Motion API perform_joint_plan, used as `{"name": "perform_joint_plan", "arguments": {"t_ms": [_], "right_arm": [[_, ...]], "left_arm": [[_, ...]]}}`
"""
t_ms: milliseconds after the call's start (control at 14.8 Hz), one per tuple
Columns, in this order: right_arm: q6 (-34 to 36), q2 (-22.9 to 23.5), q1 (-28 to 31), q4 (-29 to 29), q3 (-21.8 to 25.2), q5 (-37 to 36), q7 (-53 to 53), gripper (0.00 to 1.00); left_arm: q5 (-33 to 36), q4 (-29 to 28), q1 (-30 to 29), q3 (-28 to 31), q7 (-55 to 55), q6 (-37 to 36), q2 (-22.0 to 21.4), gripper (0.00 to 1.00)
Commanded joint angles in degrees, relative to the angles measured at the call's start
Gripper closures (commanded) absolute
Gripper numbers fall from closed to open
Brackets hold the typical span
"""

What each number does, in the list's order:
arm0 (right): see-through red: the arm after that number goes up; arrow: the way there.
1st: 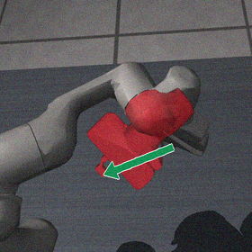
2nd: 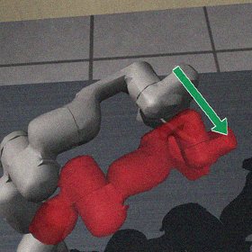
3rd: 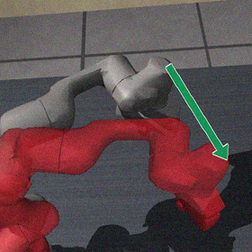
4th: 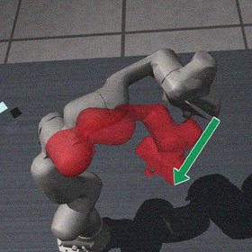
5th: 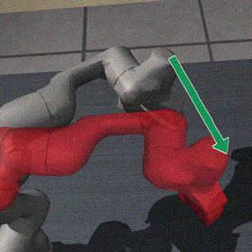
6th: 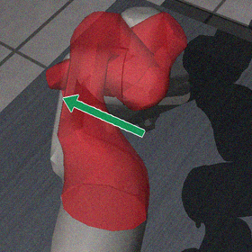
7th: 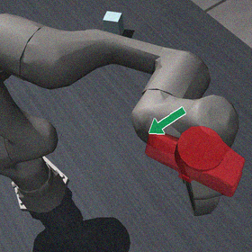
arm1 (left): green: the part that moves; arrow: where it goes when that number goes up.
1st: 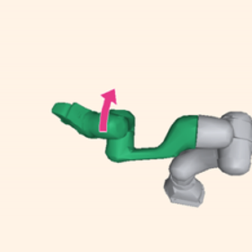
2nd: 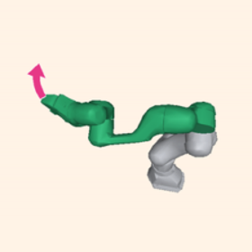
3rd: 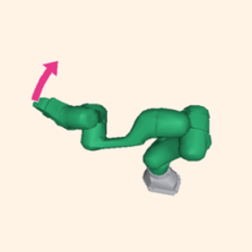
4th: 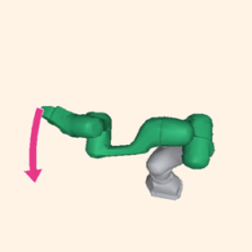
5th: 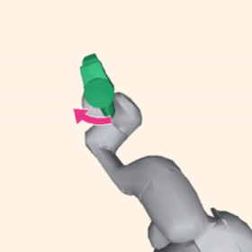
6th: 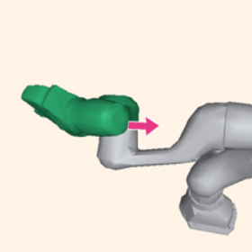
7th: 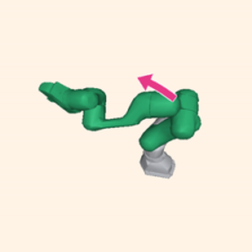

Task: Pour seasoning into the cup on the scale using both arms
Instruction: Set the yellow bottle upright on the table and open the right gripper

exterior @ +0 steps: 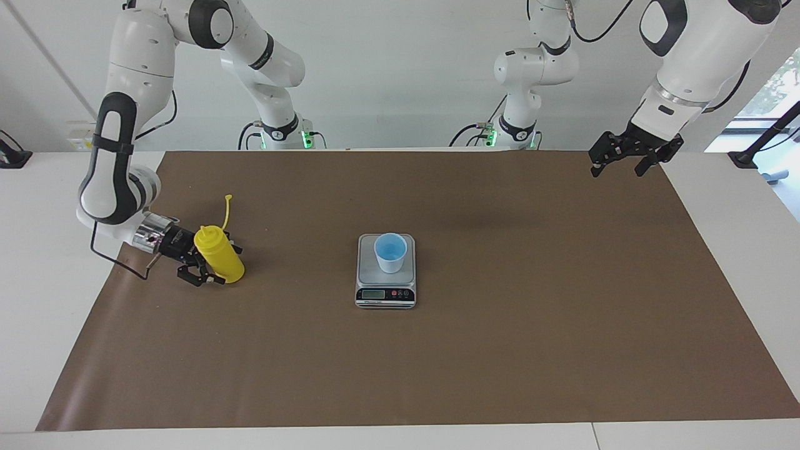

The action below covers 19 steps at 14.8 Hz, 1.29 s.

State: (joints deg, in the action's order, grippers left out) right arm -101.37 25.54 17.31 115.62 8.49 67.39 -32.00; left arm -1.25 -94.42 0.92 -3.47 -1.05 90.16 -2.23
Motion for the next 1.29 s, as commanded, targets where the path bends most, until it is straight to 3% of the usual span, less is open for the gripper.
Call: {"name": "perform_joint_plan", "arguments": {"t_ms": [0,271,541,744,880,1015,1218], "right_arm": [[4.1,-1.7,3.2,-0.7,0.2,-3.2,1.2,0.00],[13.6,-2.2,8.2,-8.4,0.1,-14.6,0.9,0.00],[25.6,-2.3,10.1,-22.3,0.2,-23.5,0.5,0.00],[27.5,-4.6,9.2,-27.5,0.1,-27.5,-2.2,0.00],[26.9,-8.2,7.5,-28.7,-0.4,-32.6,-2.1,0.00],[28.4,-8.7,2.8,-35.2,-0.7,-40.1,-1.3,0.00],[28.8,-12.6,-3.5,-35.9,-0.8,-43.7,-1.4,0.00]], "left_arm": [[-0.8,-0.9,-0.5,-0.1,0.5,-0.4,-1.2,0.00],[-0.8,-0.9,-0.5,-0.1,0.5,-0.4,-1.2,0.00],[-0.8,-0.9,-0.5,-0.1,0.5,-0.4,-1.2,0.00],[-0.7,-0.9,-0.5,-0.1,0.5,-0.4,-1.2,0.00],[-0.8,-0.9,-0.5,-0.1,0.5,-0.4,-1.2,0.00],[-0.8,-0.9,-0.5,-0.1,0.5,-0.4,-1.2,0.00],[-0.8,-0.9,-0.5,-0.1,0.5,-0.4,-1.2,0.00]]}}
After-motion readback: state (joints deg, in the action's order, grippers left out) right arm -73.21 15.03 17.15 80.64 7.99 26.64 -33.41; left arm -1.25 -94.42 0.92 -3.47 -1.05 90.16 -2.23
